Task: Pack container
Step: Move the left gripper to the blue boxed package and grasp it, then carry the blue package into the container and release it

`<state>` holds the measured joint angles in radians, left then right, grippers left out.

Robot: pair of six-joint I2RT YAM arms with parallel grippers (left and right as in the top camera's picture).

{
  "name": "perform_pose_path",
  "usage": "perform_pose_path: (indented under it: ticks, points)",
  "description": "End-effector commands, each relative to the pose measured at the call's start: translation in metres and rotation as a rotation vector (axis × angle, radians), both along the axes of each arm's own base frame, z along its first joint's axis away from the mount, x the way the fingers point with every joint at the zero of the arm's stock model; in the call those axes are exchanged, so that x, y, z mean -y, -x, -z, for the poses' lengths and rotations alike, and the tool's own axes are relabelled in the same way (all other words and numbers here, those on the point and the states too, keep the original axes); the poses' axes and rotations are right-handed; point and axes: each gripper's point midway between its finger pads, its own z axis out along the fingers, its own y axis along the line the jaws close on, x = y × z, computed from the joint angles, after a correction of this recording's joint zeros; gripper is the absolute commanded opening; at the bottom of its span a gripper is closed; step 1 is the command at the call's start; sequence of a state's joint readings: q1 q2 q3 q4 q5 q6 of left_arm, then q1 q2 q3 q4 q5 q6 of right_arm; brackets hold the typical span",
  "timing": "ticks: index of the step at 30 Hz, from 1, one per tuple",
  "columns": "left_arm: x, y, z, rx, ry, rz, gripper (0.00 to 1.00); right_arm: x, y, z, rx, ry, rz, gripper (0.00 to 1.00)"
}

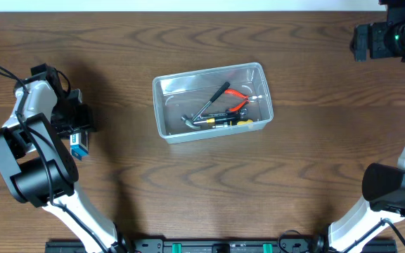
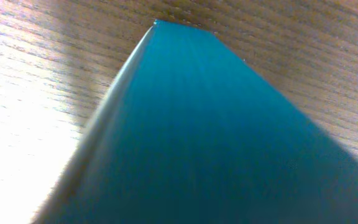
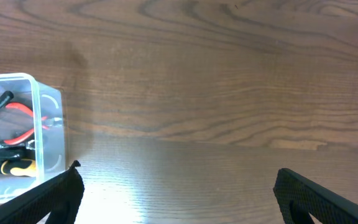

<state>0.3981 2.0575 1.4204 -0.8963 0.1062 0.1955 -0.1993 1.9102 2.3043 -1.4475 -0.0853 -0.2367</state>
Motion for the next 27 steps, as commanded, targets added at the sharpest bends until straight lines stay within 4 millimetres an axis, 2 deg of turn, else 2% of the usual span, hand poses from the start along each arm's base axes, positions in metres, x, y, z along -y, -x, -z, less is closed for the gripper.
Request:
perform_pose_path:
  ticks: [1, 3, 12, 16, 19, 23, 27]
  points:
    - [0.004, 0.006, 0.007, -0.024, 0.022, 0.004, 0.5, 0.001, 0.002, 0.0, -0.003, -0.001, 0.015, 0.99]
    - [0.004, 0.006, 0.006, -0.026, 0.024, 0.004, 0.49, 0.001, 0.002, 0.0, -0.003, 0.0, 0.015, 0.99]
    - [0.008, 0.004, 0.001, -0.016, 0.023, 0.012, 0.27, 0.001, 0.002, -0.001, 0.0, 0.0, 0.014, 0.99]
    - [0.013, 0.003, -0.003, -0.013, 0.021, 0.028, 0.25, 0.001, 0.002, -0.001, 0.0, 0.0, 0.015, 0.99]
    - [0.018, 0.002, -0.011, -0.006, 0.018, 0.042, 0.14, 0.001, 0.002, -0.001, 0.0, 0.0, 0.014, 0.99]
    - [0.023, -0.002, -0.036, 0.035, 0.002, 0.057, 0.06, 0.001, 0.002, -0.001, 0.0, 0.0, 0.015, 0.99]
    - [0.029, -0.013, -0.082, 0.148, -0.04, 0.082, 0.06, 0.001, 0.002, -0.001, -0.001, 0.0, 0.015, 0.99]
